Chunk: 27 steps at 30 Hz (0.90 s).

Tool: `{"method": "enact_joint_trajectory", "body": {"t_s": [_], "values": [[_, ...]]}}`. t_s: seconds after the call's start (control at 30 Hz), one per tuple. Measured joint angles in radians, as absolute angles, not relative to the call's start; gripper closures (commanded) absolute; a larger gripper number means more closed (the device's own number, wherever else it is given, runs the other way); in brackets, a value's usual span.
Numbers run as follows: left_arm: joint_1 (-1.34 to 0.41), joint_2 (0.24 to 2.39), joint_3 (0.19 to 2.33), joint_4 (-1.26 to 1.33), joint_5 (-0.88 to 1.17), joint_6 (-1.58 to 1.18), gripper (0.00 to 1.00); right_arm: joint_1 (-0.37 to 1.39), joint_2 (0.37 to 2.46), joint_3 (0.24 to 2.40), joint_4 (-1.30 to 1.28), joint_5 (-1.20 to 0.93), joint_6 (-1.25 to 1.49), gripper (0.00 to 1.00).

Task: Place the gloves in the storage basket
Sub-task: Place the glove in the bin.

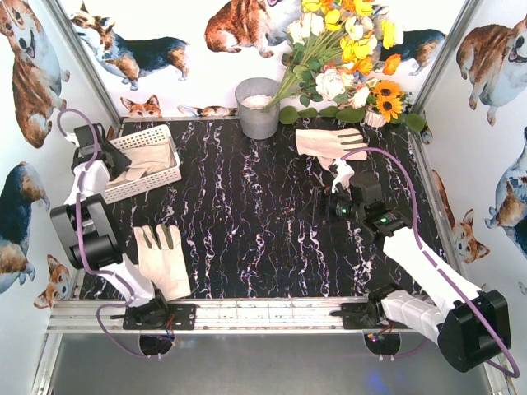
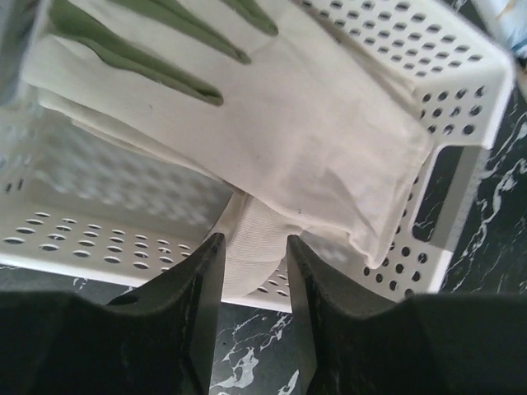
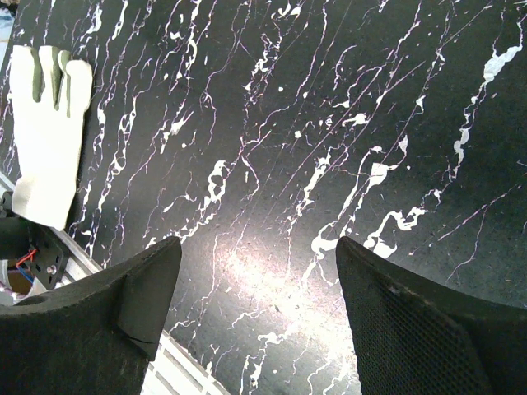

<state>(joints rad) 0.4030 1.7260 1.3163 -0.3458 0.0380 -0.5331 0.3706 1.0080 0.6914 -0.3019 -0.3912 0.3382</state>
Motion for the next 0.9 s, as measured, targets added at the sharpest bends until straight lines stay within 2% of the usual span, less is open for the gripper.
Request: {"method": "enact_joint_trajectory", "body": {"t_s": [0.47,0.57,0.73,0.9], "values": [[0.354,2.000,1.505,-0.474,0.045,-0.464,0.73,0.370,1.005,0.691,-0.303,-0.386,0.337,0.23],[0.347,2.000,1.515,-0.493,0.033,-0.452,0.67,0.370,0.987,0.691,-0.306,-0.376,0.337,0.22],[0.346,1.976,1.528,-0.517,0.031,-0.419,0.46,0.370,0.950,0.716,-0.348,-0.327,0.326,0.21],[0.340,1.834,1.528,-0.530,0.024,-0.363,0.32,0.357,0.928,0.778,-0.404,-0.246,0.315,0.20]]}}
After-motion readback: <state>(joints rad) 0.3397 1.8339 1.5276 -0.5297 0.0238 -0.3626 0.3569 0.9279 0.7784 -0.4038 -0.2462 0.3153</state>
